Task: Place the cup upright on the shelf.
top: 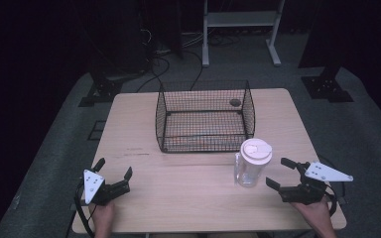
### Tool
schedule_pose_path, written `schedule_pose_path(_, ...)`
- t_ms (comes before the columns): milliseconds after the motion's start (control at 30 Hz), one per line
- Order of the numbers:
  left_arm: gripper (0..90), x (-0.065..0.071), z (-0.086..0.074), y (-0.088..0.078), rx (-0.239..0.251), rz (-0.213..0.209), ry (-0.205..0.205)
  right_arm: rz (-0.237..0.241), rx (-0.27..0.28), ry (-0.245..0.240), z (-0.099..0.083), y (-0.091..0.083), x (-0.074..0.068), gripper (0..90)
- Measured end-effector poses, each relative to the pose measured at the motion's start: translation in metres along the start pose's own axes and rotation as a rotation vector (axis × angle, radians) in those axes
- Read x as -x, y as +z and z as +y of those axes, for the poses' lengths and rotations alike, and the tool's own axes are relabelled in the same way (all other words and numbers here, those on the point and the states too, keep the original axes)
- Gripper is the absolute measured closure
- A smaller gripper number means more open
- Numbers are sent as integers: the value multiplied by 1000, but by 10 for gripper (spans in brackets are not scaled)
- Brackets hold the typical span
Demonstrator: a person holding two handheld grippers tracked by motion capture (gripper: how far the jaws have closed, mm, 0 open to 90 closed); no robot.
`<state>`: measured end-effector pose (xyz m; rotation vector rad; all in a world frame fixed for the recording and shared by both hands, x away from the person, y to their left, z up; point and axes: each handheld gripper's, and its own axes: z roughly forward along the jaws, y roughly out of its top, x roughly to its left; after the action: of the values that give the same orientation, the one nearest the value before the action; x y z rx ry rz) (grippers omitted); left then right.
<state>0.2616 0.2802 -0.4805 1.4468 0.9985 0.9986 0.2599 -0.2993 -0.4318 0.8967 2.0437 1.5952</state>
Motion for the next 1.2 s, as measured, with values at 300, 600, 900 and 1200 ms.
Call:
schedule_pose_path(300, 9, 0, 0, 0, 2, -1, 2, 24, -9, -1, 9, 20, -4, 20)
schedule_pose_path(600, 9, 0, 0, 0, 4, -2, 3, 32, -14, 15, 11, 39, -4, 18)
schedule_pose_path(900, 9, 1, 0, 0, 2, 0, 9, 42, 4, 52, 10, 52, -1, 18)
schedule_pose_path(1200, 9, 1, 0, 0, 3, -1, 8, 48, 16, 52, 12, 63, -3, 19)
